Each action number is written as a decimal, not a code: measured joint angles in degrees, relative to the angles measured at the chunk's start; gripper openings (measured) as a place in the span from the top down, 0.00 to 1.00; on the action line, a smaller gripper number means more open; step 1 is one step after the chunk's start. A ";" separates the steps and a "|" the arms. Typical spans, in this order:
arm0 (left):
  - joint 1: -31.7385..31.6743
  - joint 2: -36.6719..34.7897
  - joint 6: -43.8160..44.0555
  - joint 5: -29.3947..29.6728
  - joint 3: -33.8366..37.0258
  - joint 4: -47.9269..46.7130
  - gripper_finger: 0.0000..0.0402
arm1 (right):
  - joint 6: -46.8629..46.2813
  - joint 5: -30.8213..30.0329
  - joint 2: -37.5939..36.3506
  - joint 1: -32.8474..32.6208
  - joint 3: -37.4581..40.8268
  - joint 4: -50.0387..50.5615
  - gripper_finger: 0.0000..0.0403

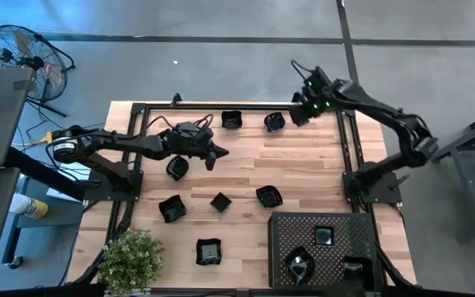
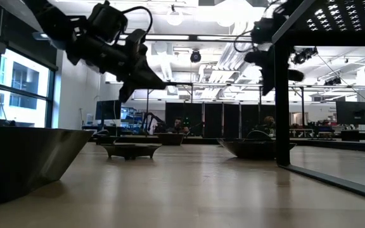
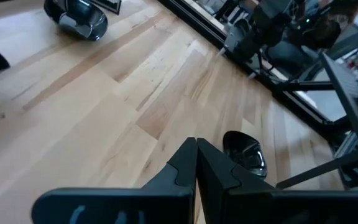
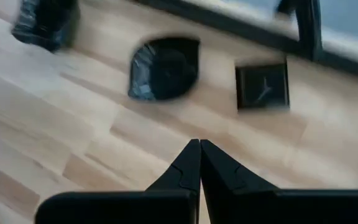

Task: Pick & Place Mini shaped plates
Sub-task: Stack the black square plate on top of the black square plate on the shelf

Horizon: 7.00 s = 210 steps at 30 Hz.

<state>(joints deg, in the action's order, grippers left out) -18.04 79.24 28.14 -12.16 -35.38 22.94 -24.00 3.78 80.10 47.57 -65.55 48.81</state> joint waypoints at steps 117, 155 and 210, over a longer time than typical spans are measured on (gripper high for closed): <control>-16.83 38.77 -4.26 -10.12 -56.57 -36.85 0.76 | -19.57 -21.98 -30.62 -27.45 14.07 -14.53 1.00; -24.34 15.00 -3.03 -4.59 -27.03 -34.86 0.99 | -25.84 -3.20 4.83 -10.68 8.32 -17.15 0.79; -24.30 2.67 -5.83 -0.44 -18.42 -32.02 0.99 | -34.31 -9.47 17.52 -6.29 35.12 -78.23 0.70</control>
<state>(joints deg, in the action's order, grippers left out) -42.35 81.91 22.31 -12.60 -53.80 -9.08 -58.31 -5.69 97.61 41.28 -30.44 -29.43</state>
